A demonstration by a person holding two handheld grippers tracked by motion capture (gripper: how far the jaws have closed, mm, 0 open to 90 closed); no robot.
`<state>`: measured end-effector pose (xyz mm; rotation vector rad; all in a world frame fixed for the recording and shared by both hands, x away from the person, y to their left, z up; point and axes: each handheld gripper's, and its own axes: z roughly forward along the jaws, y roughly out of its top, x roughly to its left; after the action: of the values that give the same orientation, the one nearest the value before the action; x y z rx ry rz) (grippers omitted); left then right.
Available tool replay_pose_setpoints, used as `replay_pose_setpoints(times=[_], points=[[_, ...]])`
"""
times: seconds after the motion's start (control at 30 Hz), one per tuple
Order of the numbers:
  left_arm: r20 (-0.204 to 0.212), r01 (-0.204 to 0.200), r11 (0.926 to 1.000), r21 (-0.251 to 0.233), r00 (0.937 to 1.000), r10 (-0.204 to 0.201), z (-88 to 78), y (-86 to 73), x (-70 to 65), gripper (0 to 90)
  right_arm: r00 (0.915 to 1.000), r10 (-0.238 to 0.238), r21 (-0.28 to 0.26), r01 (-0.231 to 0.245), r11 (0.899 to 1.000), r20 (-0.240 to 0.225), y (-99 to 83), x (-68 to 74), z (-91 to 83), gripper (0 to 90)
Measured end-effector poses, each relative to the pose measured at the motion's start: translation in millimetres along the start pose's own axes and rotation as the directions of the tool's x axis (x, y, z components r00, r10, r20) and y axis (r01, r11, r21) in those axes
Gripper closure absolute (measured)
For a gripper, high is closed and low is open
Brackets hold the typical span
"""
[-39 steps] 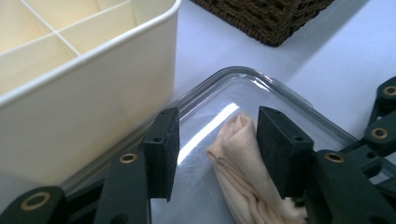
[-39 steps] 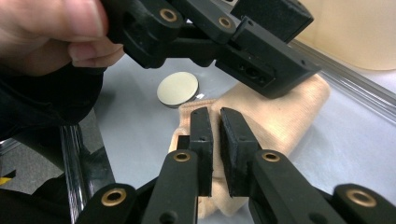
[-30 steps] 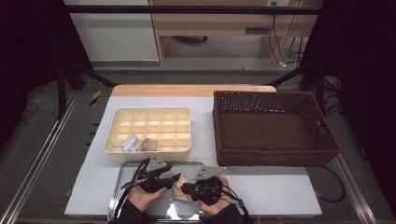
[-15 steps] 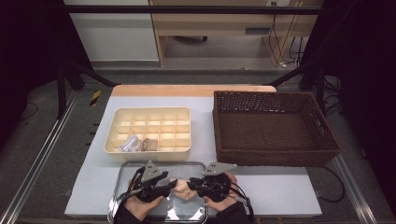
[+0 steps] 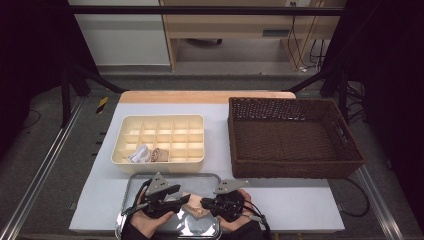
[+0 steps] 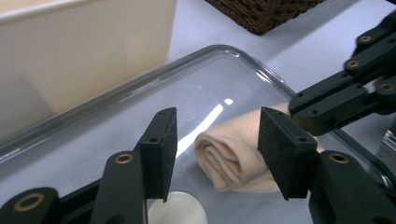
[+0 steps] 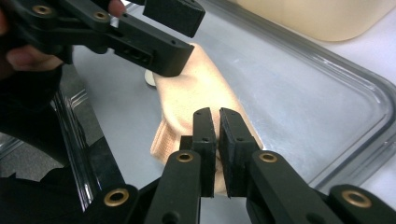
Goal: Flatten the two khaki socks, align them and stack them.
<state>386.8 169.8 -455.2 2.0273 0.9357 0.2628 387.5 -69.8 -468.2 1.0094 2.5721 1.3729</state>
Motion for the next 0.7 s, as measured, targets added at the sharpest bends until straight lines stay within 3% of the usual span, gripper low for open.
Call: replay_pose_setpoints(times=[0.33, 0.5, 0.6, 0.7], points=[[0.011, 0.022, 0.9987, 0.046, 0.9997, -0.023, 2.9, -16.4, -6.8, 42.7, 0.9998, 0.004, 0.006, -0.004, 1.0, -0.02, -5.7, 2.2, 0.8, 85.8], [0.022, 0.017, 0.9986, 0.051, 0.9996, -0.018, 2.8, -19.1, -6.7, 42.4, 0.9975, 0.043, 0.001, -0.043, 0.999, -0.056, -4.9, 0.8, -3.8, 82.7], [0.03, 0.012, 0.9986, 0.052, 0.9995, -0.013, 4.1, -19.4, -7.2, 42.5, 0.9979, 0.046, -0.014, -0.047, 0.999, -0.045, -3.7, -1.0, -5.8, 83.1], [0.037, 0.008, 0.9984, 0.055, 0.9993, -0.01, 6.2, -20.5, -8.5, 42.6, 0.9981, 0.046, 0.009, -0.046, 0.999, -0.042, -7.3, -1.5, -0.8, 85.2]])
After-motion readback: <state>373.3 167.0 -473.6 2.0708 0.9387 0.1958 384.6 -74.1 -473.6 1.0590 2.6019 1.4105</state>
